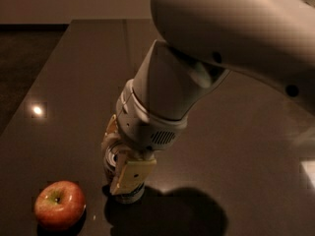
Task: Move 7up can near apple
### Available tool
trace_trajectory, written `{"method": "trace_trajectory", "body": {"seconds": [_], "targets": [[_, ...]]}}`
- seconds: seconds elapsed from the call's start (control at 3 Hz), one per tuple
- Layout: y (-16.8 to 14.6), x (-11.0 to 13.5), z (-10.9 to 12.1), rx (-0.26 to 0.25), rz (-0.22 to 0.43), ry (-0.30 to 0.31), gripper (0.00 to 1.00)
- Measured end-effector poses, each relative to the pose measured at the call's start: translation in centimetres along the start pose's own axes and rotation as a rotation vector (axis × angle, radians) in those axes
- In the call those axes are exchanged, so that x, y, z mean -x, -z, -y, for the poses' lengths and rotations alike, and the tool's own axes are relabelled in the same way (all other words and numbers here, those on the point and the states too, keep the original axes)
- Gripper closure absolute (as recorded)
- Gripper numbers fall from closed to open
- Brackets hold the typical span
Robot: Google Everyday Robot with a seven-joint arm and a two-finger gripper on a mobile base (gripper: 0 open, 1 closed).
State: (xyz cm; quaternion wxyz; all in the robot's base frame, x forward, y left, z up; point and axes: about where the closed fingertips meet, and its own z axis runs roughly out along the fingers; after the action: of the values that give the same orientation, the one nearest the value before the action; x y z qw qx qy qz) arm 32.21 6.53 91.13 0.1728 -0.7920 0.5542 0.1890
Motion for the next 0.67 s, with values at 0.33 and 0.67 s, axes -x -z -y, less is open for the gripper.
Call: {"method": "trace_trajectory", "body": {"seconds": [0.33, 0.67], "targets": [[-0.64, 0.44, -0.16, 0.007, 0.008, 0.01, 0.38], [-1.13, 0.77, -0.34, 0.013, 0.012, 0.018, 0.17]]}}
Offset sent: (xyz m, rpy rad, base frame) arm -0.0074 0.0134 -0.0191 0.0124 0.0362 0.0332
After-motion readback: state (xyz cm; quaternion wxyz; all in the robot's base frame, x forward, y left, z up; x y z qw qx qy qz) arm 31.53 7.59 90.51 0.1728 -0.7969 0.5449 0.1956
